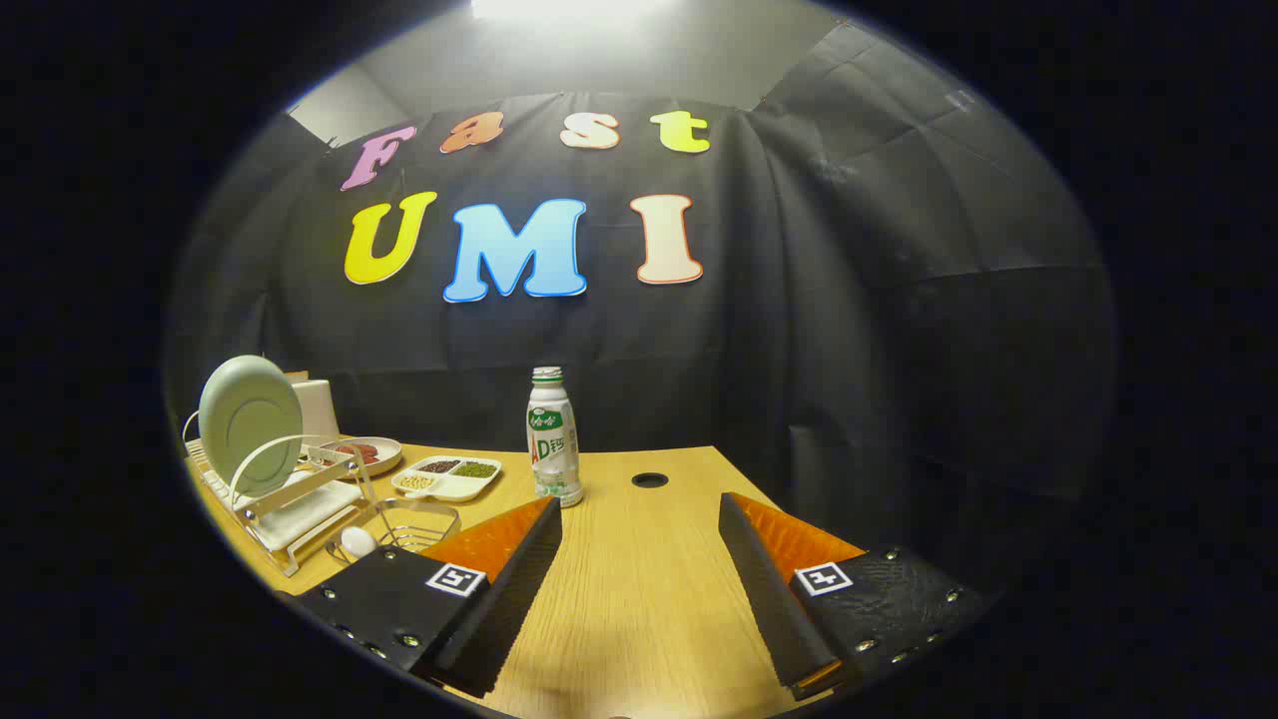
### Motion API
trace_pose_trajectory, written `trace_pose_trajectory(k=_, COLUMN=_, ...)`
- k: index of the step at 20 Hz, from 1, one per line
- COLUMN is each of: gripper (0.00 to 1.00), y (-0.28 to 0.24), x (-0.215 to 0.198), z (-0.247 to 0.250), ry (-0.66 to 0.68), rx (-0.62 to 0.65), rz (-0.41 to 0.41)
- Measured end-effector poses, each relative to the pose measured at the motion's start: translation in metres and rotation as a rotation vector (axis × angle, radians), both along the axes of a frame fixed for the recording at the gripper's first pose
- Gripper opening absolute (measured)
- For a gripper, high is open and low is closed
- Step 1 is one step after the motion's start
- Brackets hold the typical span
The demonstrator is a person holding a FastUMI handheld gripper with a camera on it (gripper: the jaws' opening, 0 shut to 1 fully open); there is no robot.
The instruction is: Take the plate from the dish rack, then take the spoon from the basket and place it into the plate.
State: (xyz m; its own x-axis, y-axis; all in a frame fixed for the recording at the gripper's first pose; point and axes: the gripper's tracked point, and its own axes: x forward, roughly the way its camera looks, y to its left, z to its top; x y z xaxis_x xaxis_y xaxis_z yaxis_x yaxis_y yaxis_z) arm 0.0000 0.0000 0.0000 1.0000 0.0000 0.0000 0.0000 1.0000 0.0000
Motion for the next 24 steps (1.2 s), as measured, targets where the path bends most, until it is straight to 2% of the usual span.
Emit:
trace_pose_trajectory(k=5, gripper=0.97, y=-0.014, x=-0.047, z=0.052, ry=-0.031, rx=-0.015, rz=-0.054)
trace_pose_trajectory(k=8, gripper=0.97, y=-0.014, x=-0.082, z=0.065, ry=-0.016, rx=-0.049, rz=-0.078)
trace_pose_trajectory(k=12, gripper=0.97, y=0.009, x=-0.126, z=0.083, ry=0.013, rx=-0.055, rz=-0.059)
trace_pose_trajectory(k=17, gripper=0.97, y=0.075, x=-0.153, z=0.099, ry=0.033, rx=-0.042, rz=0.01)
trace_pose_trajectory(k=24, gripper=0.97, y=0.21, x=-0.134, z=0.126, ry=0.036, rx=0.008, rz=0.118)
